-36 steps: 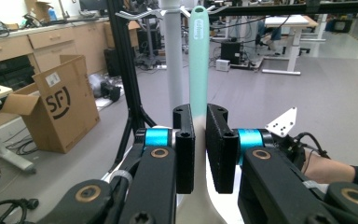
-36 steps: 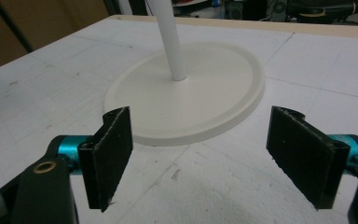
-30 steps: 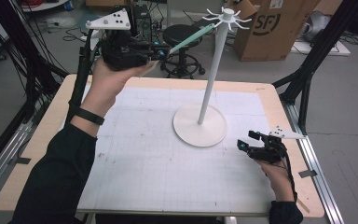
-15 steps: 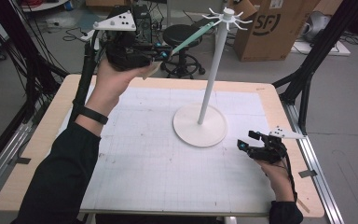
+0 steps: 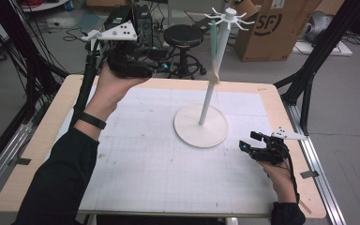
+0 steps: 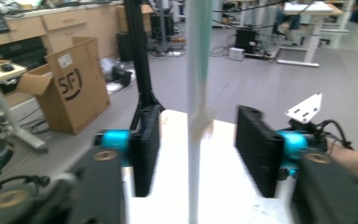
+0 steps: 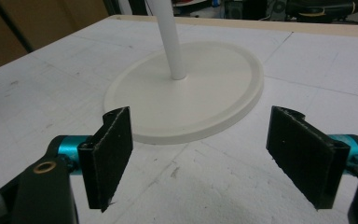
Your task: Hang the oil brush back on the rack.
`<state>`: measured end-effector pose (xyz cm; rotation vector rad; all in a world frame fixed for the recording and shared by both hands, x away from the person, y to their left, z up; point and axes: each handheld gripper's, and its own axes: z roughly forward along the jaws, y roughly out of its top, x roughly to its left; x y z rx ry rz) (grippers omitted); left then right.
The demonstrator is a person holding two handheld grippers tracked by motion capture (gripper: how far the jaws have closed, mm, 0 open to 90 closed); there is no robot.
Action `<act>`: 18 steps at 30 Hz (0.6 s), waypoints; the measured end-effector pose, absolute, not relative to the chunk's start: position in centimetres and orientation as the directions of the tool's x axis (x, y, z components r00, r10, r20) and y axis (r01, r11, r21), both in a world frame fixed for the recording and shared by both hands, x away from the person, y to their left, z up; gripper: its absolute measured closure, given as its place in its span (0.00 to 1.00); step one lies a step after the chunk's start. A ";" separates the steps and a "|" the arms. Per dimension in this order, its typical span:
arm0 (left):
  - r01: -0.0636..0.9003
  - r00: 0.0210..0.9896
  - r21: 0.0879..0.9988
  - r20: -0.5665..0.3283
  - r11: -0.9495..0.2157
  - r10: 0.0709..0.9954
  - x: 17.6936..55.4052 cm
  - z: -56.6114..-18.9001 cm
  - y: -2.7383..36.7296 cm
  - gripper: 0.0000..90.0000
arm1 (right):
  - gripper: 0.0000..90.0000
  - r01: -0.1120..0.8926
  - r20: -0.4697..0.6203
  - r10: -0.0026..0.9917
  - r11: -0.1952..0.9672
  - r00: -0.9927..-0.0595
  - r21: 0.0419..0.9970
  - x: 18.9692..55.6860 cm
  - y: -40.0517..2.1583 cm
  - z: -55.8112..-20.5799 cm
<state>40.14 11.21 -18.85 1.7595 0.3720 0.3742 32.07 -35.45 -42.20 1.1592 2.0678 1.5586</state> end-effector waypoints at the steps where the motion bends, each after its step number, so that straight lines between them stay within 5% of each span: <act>1: 0.059 0.890 0.974 0.047 -0.217 0.453 40.1 -19.4 11.7 0.50 | 0.24 0.418 0.221 0.747 0.083 -0.627 0.905 32.1 -35.5 -42.2; 18: 0.164 0.855 0.974 -0.061 -0.157 0.515 37.3 -30.3 24.0 0.26 | 0.24 0.435 0.217 0.757 0.098 -0.617 0.895 32.2 -35.5 -42.6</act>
